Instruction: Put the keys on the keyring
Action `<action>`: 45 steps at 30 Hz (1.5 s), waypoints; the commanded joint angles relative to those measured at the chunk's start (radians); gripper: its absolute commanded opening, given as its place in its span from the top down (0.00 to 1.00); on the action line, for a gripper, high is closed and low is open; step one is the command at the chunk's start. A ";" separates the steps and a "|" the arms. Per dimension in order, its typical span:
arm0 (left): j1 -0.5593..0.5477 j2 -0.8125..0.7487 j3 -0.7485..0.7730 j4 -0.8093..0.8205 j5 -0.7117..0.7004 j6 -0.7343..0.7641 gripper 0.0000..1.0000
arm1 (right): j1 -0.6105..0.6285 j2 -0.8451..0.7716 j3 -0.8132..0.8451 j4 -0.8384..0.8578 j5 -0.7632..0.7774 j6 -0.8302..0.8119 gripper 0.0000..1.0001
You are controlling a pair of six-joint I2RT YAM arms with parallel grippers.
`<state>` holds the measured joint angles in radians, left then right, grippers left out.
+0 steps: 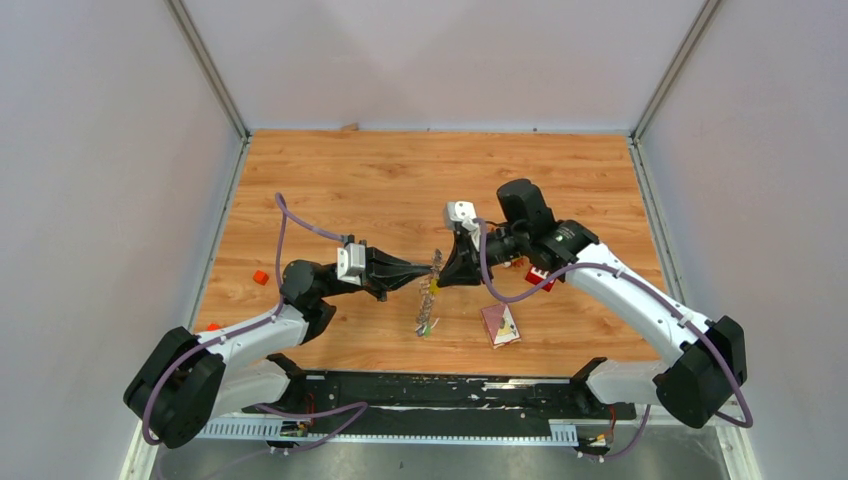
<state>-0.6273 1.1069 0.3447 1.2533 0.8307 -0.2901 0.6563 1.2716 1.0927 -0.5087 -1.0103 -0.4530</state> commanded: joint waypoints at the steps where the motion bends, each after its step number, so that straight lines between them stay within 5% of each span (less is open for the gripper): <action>1: 0.001 -0.012 0.011 0.066 -0.002 0.005 1.00 | 0.008 -0.006 0.007 0.015 0.001 -0.018 0.86; 8: 0.001 -0.016 0.008 0.057 0.009 0.008 1.00 | 0.004 -0.063 0.048 -0.044 0.060 -0.081 0.61; 45: 0.001 -0.009 0.012 0.075 0.017 -0.022 1.00 | 0.022 -0.023 0.098 -0.042 0.046 -0.138 0.71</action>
<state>-0.6277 1.1069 0.3447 1.2610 0.8558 -0.3092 0.6678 1.2423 1.1877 -0.5850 -0.9295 -0.5709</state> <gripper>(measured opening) 0.007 0.285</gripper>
